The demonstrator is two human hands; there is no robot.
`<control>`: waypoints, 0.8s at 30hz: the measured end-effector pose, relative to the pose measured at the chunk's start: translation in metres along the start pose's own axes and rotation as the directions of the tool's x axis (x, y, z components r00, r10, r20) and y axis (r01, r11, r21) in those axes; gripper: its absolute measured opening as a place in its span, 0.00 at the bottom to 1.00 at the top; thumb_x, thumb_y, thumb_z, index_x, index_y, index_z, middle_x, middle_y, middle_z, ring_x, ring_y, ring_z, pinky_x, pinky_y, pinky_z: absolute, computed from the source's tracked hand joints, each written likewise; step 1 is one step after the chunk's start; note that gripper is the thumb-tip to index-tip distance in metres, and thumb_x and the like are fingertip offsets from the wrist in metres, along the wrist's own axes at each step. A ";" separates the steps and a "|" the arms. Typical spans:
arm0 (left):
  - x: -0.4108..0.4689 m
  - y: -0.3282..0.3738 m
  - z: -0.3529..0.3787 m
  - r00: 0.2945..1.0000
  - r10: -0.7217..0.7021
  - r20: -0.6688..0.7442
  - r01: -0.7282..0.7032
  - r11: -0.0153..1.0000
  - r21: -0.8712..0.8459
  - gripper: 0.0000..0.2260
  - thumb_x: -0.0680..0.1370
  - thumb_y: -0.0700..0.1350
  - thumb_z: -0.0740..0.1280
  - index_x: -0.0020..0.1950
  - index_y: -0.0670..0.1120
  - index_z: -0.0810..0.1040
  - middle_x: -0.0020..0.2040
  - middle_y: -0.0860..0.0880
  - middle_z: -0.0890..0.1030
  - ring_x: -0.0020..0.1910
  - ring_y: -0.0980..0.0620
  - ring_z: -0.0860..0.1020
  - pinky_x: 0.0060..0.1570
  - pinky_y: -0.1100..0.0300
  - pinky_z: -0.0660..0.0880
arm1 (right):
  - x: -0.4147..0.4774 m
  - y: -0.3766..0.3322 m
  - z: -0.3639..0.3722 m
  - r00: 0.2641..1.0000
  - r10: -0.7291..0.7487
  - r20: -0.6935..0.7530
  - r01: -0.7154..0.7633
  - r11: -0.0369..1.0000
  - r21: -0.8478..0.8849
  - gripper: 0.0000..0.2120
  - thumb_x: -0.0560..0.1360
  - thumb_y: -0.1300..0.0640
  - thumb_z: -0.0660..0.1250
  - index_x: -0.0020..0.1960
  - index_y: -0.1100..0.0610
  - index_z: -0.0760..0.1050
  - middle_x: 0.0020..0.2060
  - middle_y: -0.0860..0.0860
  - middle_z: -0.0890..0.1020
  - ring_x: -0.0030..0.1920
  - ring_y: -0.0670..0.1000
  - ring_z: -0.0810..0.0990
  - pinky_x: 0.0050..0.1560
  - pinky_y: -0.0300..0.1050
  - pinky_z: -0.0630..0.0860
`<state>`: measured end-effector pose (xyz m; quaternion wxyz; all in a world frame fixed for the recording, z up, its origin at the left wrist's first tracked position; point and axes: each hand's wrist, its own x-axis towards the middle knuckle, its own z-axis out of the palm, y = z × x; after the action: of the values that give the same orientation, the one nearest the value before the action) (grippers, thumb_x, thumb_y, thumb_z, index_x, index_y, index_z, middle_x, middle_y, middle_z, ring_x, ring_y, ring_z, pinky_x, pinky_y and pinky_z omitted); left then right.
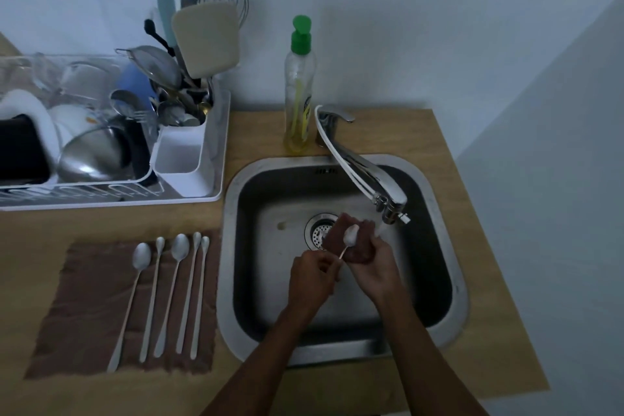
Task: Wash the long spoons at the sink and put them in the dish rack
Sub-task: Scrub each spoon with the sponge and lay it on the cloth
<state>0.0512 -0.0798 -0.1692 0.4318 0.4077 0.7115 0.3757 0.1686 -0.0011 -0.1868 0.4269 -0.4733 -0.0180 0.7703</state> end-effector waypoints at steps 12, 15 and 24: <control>0.006 -0.006 -0.019 0.952 -0.063 0.300 -0.015 0.968 0.252 0.19 0.83 0.49 0.56 0.33 0.49 0.72 0.31 0.52 0.74 0.28 0.61 0.70 0.35 0.63 0.67 | -0.015 -0.018 0.014 0.924 -0.293 0.246 0.363 0.466 -0.807 0.09 0.83 0.64 0.60 0.50 0.59 0.79 0.35 0.50 0.84 0.38 0.49 0.84 0.35 0.38 0.80; 0.028 -0.010 -0.037 0.947 0.018 0.320 -0.156 0.898 0.411 0.20 0.82 0.55 0.58 0.33 0.50 0.75 0.34 0.52 0.78 0.34 0.56 0.75 0.41 0.60 0.71 | -0.014 -0.043 0.016 0.929 -0.101 0.355 0.368 0.186 -0.911 0.06 0.83 0.61 0.61 0.53 0.57 0.76 0.35 0.47 0.82 0.32 0.44 0.80 0.27 0.33 0.76; 0.076 0.025 -0.063 0.887 0.161 0.432 -0.404 0.722 0.561 0.18 0.79 0.60 0.61 0.29 0.58 0.75 0.33 0.56 0.77 0.34 0.54 0.75 0.40 0.54 0.75 | -0.011 -0.058 0.004 0.916 -0.179 0.359 0.364 -0.006 -0.931 0.16 0.80 0.38 0.59 0.47 0.48 0.78 0.38 0.47 0.83 0.37 0.42 0.83 0.44 0.43 0.83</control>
<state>-0.0226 -0.0124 -0.1487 0.3246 0.6952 0.6343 0.0948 0.2047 0.0299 -0.1517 0.1245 -0.5679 -0.6587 0.4776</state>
